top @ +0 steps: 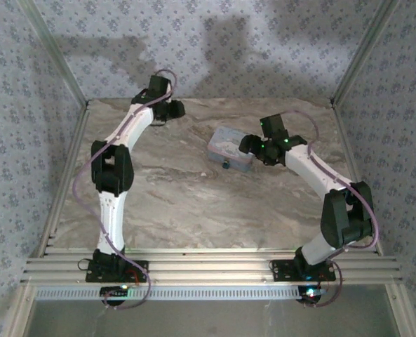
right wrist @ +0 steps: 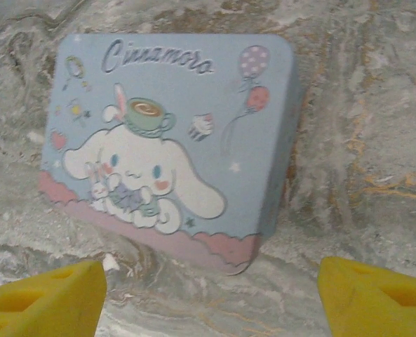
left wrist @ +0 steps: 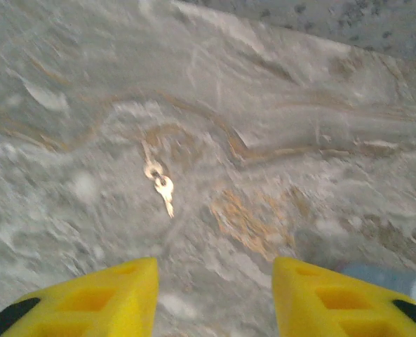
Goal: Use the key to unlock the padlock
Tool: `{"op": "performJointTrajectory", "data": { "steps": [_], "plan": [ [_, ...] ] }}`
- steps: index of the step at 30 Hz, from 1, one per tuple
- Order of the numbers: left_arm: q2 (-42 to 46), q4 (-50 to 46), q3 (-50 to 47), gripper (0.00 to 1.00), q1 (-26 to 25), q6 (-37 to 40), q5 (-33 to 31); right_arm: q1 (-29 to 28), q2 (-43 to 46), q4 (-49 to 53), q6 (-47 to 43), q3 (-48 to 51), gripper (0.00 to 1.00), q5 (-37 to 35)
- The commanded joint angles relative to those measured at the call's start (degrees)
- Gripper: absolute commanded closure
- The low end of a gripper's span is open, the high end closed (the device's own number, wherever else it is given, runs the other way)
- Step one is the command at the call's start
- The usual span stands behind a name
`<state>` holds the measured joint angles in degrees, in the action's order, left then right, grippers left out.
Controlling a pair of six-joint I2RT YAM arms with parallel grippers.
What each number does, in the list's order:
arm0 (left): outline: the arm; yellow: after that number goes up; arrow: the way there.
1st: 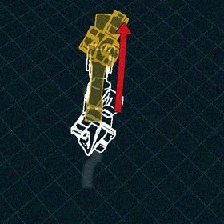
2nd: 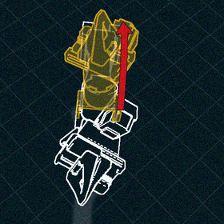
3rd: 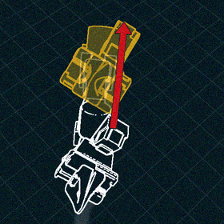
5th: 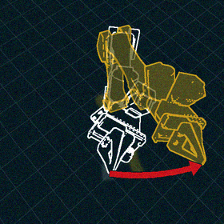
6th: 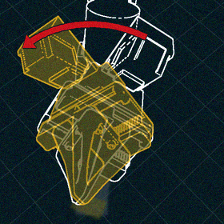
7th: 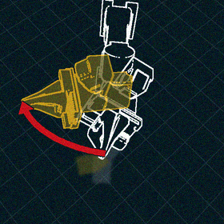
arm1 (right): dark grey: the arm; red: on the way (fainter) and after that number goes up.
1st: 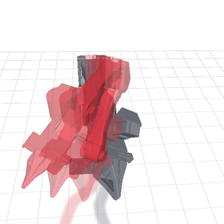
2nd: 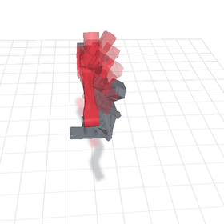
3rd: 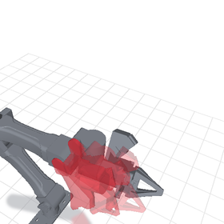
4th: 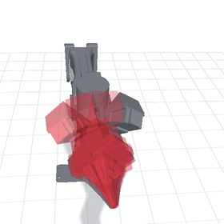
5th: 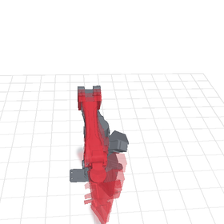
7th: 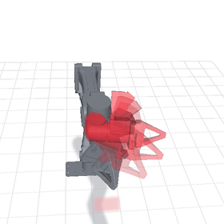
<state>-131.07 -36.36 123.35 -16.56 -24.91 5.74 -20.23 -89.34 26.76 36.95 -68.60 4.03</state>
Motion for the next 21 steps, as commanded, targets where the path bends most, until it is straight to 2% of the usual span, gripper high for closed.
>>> {"op": "performJointTrajectory", "data": {
  "steps": [1,5,8,13,21],
  "plan": [
    [-7.31,-11.55,9.34,0.58,-0.49,-0.52,-5.18,-1.88,0.48,3.21,-2.79,-3.09,0.2,-2.46],
    [-14.46,-16.02,20.5,0.67,-0.49,-3.13,-7.17,-3.05,-0.34,3.12,-2.99,-3.64,0.21,-2.8],
    [-17.85,-17.46,25.41,0.67,-0.48,-4.78,-9.04,-3.46,-1.3,3.04,-2.91,-3.96,0.21,-2.61],
    [-20.87,-16.27,27.76,0.68,-0.32,-6.94,-10.02,-3.89,-2.48,3.04,-2.92,-4.06,0.21,-2.52],
    [-25.56,-13.2,30.76,0.69,-0.05,-7.26,-6.83,-4.11,-3.46,2.61,-2.98,-4.34,0.21,-2.3]
  ]
}}
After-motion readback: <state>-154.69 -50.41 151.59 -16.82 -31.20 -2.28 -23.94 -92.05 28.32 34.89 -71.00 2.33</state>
